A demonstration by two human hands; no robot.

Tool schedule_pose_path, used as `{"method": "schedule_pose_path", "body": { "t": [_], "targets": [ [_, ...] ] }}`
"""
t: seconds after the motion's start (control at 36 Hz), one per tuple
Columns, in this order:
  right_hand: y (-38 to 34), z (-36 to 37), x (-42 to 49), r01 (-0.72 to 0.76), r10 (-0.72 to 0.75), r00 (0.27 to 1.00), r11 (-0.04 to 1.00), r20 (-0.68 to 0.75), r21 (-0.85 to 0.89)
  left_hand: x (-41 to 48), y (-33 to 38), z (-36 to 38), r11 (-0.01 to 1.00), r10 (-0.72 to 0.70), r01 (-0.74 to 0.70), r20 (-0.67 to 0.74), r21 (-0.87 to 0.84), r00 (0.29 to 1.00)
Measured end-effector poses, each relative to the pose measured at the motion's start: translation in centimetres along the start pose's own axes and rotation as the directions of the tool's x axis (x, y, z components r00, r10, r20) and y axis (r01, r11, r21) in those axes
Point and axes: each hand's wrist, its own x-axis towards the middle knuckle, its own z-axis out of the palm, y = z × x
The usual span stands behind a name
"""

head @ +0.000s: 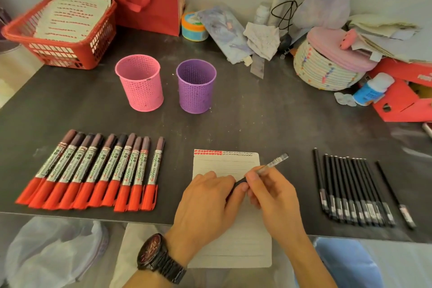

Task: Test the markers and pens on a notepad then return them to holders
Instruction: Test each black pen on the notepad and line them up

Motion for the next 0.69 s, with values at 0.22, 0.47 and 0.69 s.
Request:
{"method": "schedule_pose_path", "body": {
  "t": [0.22,0.47,0.69],
  "targets": [
    [0.5,-0.2,0.3,0.042,-0.041,0.999,0.999,-0.022,0.029,0.3,-0.1,0.0,0.994,-0.083,0.085,0.03,-0.064,0.996],
    [-1.1,-3.4,4.9,0.062,-0.009,0.967,0.978,-0.255,0.199,-0.1,0.0,0.5,0.998,-0.047,0.046,0.021,0.031,0.999],
    [-0.8,-3.9,8.6,-0.061,0.085,0.979,0.99,-0.187,0.128,0.1,-0.6,0.7,0.999,-0.028,0.026,0.074,0.034,0.997]
  ]
}}
